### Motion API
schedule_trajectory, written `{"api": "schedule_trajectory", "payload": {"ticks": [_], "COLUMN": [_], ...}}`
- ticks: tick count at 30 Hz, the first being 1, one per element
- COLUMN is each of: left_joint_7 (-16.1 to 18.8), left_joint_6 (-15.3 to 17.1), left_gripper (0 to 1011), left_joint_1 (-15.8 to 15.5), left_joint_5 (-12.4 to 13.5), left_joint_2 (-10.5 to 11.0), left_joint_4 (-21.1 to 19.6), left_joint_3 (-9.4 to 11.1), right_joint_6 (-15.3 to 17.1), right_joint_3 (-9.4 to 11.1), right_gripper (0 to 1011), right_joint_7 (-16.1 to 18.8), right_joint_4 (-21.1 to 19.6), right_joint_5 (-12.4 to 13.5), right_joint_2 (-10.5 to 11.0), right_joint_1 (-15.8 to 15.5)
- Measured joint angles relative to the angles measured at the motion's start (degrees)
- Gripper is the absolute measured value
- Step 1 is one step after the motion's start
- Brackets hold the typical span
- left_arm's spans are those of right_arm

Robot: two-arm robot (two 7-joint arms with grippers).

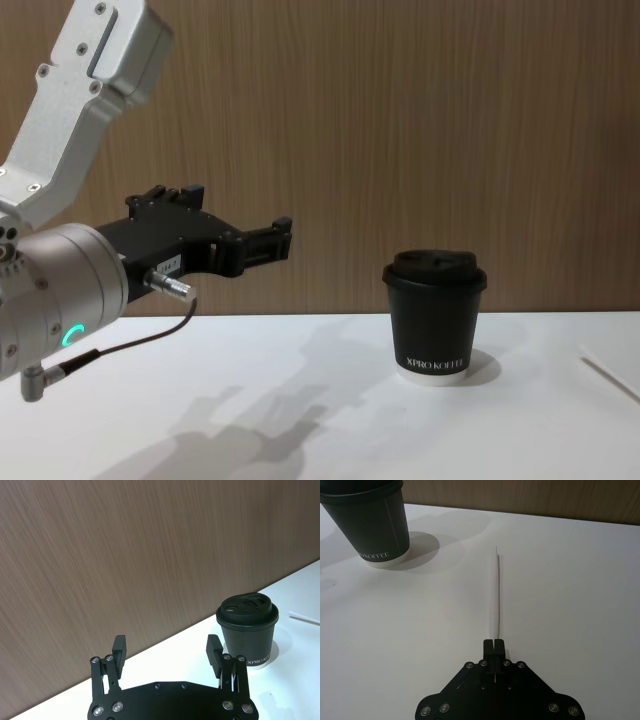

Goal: Pick up the straw with one hand, pass it to the other hand, and insert it into the cup.

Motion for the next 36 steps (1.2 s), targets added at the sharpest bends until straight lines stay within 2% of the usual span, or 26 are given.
{"api": "schedule_trajectory", "payload": {"ticks": [9, 15, 25, 36], "left_joint_7": [0.0, 0.0, 0.0, 0.0], "left_joint_6": [0.0, 0.0, 0.0, 0.0], "left_gripper": [1003, 1003, 1003, 1003], "left_joint_1": [0.0, 0.0, 0.0, 0.0], "left_joint_5": [0.0, 0.0, 0.0, 0.0], "left_joint_2": [0.0, 0.0, 0.0, 0.0], "left_joint_4": [0.0, 0.0, 0.0, 0.0], "left_joint_3": [0.0, 0.0, 0.0, 0.0], "right_joint_6": [-0.1, -2.1, -6.39, -9.93], "right_joint_3": [0.0, 0.09, 0.32, 0.47], "right_gripper": [0, 0, 0, 0], "right_joint_7": [0.01, 0.68, 5.61, 10.02], "right_joint_4": [0.27, 1.83, 4.55, 5.38], "right_joint_5": [-0.05, -0.1, 1.51, 2.99], "right_joint_2": [-0.16, -0.45, 0.74, 2.87], "right_joint_1": [0.28, 1.9, 6.09, 8.57]}}
